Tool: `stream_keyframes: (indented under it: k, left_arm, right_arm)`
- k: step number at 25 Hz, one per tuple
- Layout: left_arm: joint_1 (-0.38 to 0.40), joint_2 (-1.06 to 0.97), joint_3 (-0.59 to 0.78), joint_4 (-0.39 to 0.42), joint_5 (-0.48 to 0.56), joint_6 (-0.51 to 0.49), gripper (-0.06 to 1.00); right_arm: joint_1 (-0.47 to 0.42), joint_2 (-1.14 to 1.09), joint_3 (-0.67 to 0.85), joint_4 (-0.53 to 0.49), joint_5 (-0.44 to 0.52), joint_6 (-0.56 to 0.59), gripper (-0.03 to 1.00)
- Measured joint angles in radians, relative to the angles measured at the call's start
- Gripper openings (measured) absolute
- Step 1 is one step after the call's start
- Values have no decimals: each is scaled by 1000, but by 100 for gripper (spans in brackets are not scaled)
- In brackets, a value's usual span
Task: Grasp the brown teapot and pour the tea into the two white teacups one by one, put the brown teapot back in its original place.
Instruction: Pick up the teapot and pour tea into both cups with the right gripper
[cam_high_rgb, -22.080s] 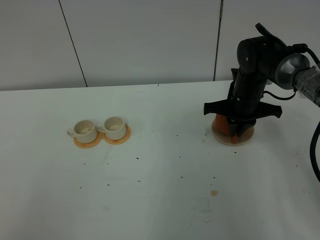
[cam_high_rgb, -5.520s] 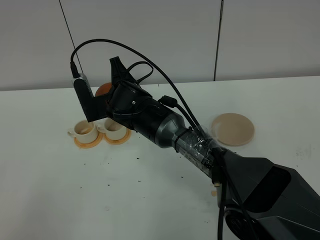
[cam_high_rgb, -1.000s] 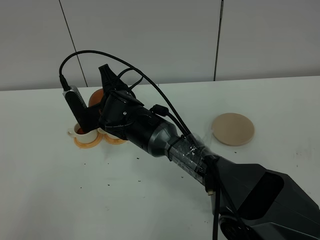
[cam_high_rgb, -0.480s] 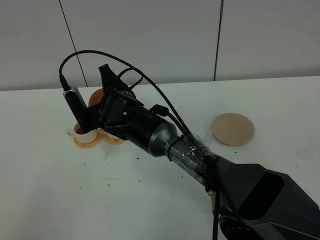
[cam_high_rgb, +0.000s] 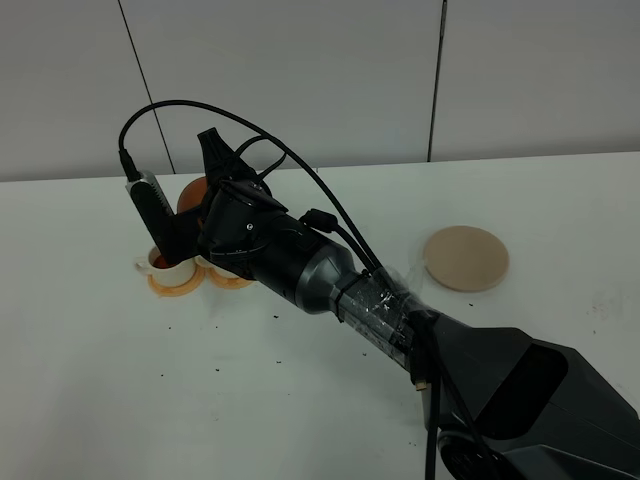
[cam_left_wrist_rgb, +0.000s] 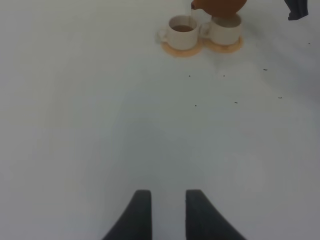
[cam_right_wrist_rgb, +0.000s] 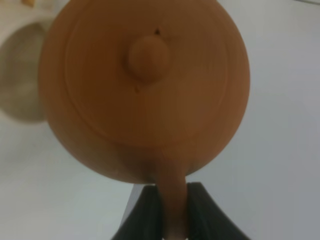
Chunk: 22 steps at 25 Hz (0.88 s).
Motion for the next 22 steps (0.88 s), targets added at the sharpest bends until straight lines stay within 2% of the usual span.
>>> stream_keyframes:
  k: [16, 22]
  left_arm:
    - [0, 0, 0, 0, 0, 0, 24]
    - [0, 0, 0, 0, 0, 0, 24]
  right_arm:
    - [0, -7, 0, 9, 0, 38, 10]
    - [0, -46, 0, 56, 30, 38, 10]
